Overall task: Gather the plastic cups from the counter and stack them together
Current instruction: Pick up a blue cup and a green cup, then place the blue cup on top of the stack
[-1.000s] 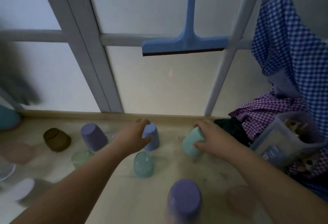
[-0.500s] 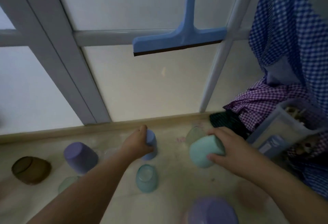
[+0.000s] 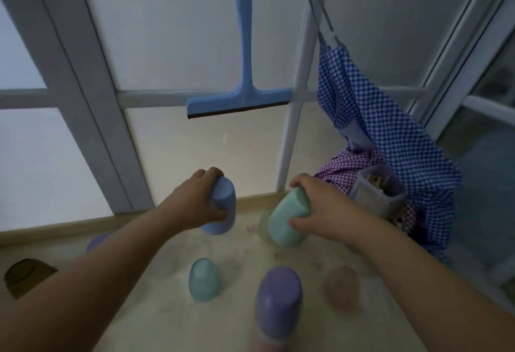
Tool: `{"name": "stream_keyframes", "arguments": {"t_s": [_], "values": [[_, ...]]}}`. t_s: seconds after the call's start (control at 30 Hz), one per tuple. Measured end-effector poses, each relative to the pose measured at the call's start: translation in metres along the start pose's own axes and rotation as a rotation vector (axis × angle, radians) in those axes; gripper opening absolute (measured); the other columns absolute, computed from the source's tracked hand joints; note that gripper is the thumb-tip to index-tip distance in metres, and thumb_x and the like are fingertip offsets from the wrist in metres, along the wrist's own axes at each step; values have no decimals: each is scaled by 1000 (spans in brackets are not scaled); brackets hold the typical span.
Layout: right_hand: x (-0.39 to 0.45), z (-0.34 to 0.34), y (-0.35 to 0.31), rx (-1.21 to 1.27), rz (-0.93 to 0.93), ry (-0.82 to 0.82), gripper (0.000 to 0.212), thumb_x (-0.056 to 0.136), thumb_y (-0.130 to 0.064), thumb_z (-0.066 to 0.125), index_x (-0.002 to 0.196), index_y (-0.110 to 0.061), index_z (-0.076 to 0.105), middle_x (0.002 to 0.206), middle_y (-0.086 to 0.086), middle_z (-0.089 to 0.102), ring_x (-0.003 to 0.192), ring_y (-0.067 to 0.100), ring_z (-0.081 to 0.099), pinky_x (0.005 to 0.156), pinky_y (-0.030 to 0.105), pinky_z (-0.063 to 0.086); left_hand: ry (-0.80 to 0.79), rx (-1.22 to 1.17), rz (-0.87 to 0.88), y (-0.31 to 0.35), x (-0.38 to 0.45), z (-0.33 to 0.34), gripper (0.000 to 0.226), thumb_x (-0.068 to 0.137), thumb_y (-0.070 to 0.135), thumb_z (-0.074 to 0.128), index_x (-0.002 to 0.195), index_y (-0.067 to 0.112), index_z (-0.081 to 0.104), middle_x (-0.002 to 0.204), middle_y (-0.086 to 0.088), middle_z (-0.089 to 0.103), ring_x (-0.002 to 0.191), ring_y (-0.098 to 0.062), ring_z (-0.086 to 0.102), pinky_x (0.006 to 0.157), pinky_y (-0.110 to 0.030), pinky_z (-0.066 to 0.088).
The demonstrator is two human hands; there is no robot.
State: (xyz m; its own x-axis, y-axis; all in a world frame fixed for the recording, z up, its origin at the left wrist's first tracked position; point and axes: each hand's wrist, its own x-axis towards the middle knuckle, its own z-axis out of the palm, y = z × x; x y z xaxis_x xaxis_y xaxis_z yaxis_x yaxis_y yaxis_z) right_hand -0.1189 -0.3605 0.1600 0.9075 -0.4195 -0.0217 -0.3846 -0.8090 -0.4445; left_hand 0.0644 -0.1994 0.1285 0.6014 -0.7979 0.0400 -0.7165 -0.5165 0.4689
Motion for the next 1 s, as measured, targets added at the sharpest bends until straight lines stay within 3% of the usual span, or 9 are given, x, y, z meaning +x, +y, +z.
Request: {"name": "stream_keyframes", "arguments": {"t_s": [0.27,0.37,0.5,0.73,1.0], "values": [[-42,-44,-27,73,-149,113,57,64,-31,79,103,-30,38,105,-8,45,94,12,49,67,22,40,133,-41,-20,58,-63,-40,63,68,24,74,120,18,38,105,-2,50,90,-24,51,71,-36,46],[-57,-53,-36,115,-204,122,56,64,-32,80,106,-31,43,108,-7,50,96,13,52,72,25,46,175,-43,-12,71,-82,-46,64,68,24,74,121,19,39,103,1,48,90,-23,50,71,-33,42],[-73,-53,-42,86,-257,120,61,66,-33,78,119,-32,46,113,-10,45,102,11,46,82,26,40,194,-53,-14,82,-100,-48,65,68,23,75,123,21,39,108,-1,50,95,-25,51,76,-36,46],[-86,-31,-44,72,-274,23,77,68,-34,76,134,-32,36,131,-5,44,107,10,42,87,25,40,218,-58,-45,87,-117,-43,70,67,27,75,127,24,38,120,-8,51,102,-27,51,83,-40,48],[-87,4,-34,54,-233,-85,63,67,-30,75,121,-25,42,121,-2,48,104,17,50,89,36,50,240,-76,-82,93,-132,-42,73,71,27,74,131,23,32,109,2,42,94,-23,47,73,-30,40]]}}
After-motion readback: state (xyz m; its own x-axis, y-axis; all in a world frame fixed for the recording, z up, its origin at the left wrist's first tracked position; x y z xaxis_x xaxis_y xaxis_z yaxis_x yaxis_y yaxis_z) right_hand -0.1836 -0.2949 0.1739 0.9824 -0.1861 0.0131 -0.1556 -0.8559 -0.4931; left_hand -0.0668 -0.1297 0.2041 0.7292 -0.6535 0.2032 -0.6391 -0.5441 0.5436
